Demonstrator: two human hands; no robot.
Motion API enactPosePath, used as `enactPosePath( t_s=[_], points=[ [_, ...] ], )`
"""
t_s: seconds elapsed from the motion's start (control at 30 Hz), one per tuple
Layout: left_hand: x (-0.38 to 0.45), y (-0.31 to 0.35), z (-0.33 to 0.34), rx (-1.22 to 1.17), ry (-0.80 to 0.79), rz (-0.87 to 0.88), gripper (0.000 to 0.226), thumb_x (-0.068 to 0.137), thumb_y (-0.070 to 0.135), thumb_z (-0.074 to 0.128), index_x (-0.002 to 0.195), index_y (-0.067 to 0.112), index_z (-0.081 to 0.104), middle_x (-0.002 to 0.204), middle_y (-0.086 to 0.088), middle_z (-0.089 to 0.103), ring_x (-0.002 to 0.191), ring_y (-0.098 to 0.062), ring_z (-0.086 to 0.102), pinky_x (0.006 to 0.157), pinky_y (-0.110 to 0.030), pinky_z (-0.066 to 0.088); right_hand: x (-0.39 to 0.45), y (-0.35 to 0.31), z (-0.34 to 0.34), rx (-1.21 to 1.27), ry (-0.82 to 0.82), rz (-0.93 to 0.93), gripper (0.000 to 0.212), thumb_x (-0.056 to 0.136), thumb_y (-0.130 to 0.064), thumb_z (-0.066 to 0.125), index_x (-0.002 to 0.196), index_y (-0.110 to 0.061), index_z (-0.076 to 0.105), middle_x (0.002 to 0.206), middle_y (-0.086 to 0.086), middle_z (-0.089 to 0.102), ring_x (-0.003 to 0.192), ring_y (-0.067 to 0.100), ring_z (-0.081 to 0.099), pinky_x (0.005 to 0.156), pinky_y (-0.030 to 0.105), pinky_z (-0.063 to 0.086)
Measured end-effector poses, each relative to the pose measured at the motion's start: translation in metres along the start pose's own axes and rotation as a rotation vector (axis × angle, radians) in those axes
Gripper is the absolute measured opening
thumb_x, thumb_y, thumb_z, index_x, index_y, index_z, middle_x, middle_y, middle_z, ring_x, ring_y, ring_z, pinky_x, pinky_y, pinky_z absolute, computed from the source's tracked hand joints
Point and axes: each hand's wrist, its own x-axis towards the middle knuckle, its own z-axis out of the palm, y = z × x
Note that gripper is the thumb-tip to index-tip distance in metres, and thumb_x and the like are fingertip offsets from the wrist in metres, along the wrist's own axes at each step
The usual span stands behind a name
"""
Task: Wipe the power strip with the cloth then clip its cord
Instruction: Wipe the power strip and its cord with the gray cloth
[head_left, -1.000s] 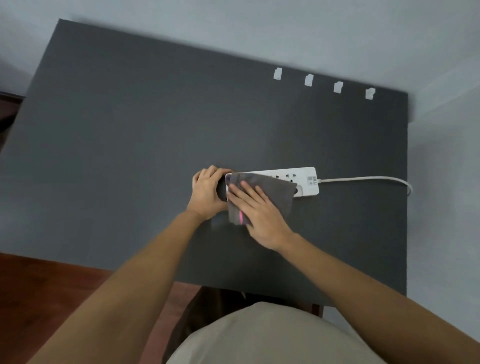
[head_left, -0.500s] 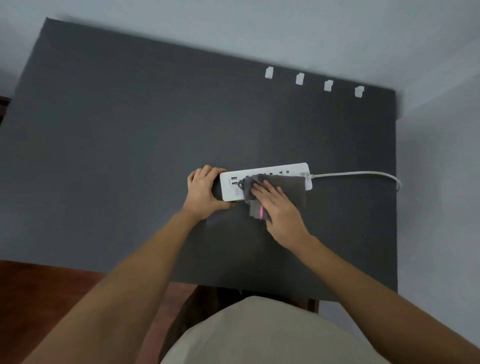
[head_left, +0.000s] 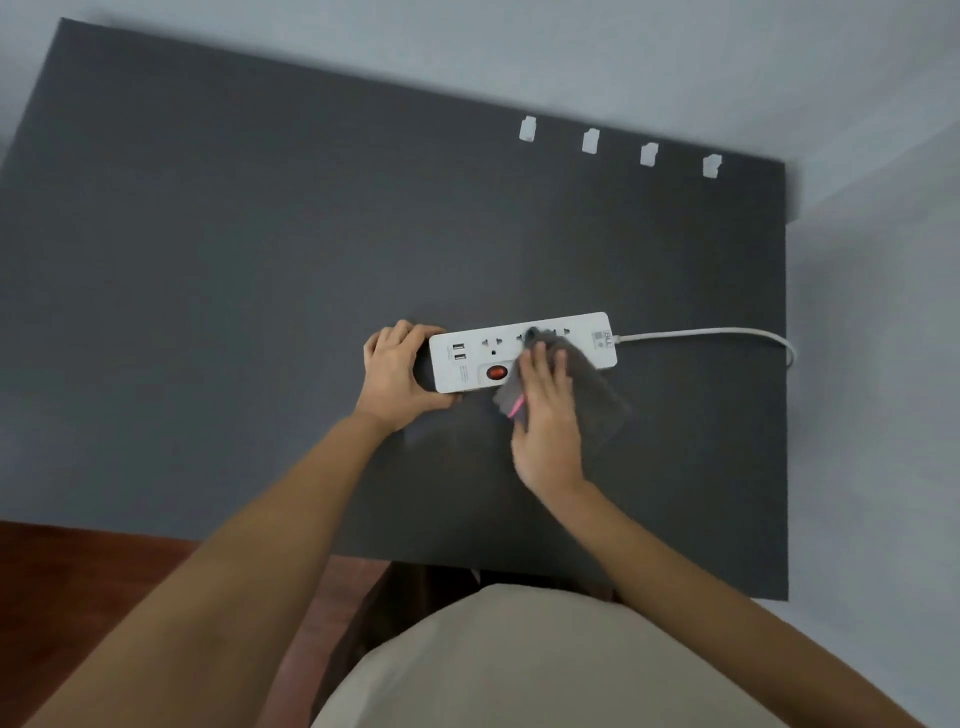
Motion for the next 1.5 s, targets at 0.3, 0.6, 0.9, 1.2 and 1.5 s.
enactPosePath(
  t_s=[0.3,0.6,0.9,1.2,1.5],
  points=[
    [-0.001,0.004,-0.001,-0.011,-0.007,0.000,0.078,0.046,0.057,0.071,0.116,0.025,0.057,0.100,0.007,0.051,0.098,-0.015,0.047,0.104,-0.029,0.017,0.004,0.038,-0.029,-0.163,-0.049,-0.018,0.072,0.079,0.010,0.054,0.144,-0.008,0.029,0.155,0.008,0.027,0.146,0.025,0.010,0.120,0.046,0.014],
    [0.000,0.002,-0.002,-0.010,-0.006,0.015,0.077,0.048,0.057,0.072,0.116,0.024,0.057,0.099,0.006,0.051,0.097,-0.014,0.046,0.102,-0.030,0.019,0.016,0.030,-0.025,-0.227,-0.113,-0.226,0.073,0.073,0.009,0.055,0.142,-0.007,0.035,0.152,0.010,0.036,0.144,0.028,0.023,0.119,0.042,0.013],
    [0.000,0.003,-0.002,-0.012,-0.006,0.008,0.078,0.048,0.059,0.070,0.116,0.024,0.058,0.100,0.004,0.052,0.097,-0.014,0.046,0.103,-0.029,0.018,0.014,-0.019,0.003,-0.096,-0.265,-0.288,0.073,0.078,0.006,0.053,0.145,-0.005,0.027,0.156,0.009,0.026,0.146,0.024,0.009,0.120,0.040,0.008],
    [0.000,-0.001,0.001,0.002,0.007,0.006,0.077,0.046,0.058,0.071,0.114,0.024,0.057,0.098,0.005,0.052,0.097,-0.015,0.048,0.104,-0.030,0.019,0.062,0.039,-0.031,-0.186,0.021,0.314,0.074,0.093,-0.035,0.047,0.150,-0.009,0.009,0.160,0.011,0.009,0.147,0.032,-0.001,0.120,0.050,0.001],
    [-0.001,0.002,0.000,0.008,0.011,0.013,0.077,0.046,0.058,0.069,0.113,0.022,0.058,0.097,0.003,0.053,0.096,-0.018,0.049,0.101,-0.032,0.022,0.025,0.034,-0.029,-0.407,-0.379,-0.443,0.069,0.092,-0.062,0.016,0.150,-0.026,0.003,0.160,-0.007,0.009,0.147,0.013,-0.008,0.119,0.044,-0.006]
  ],
)
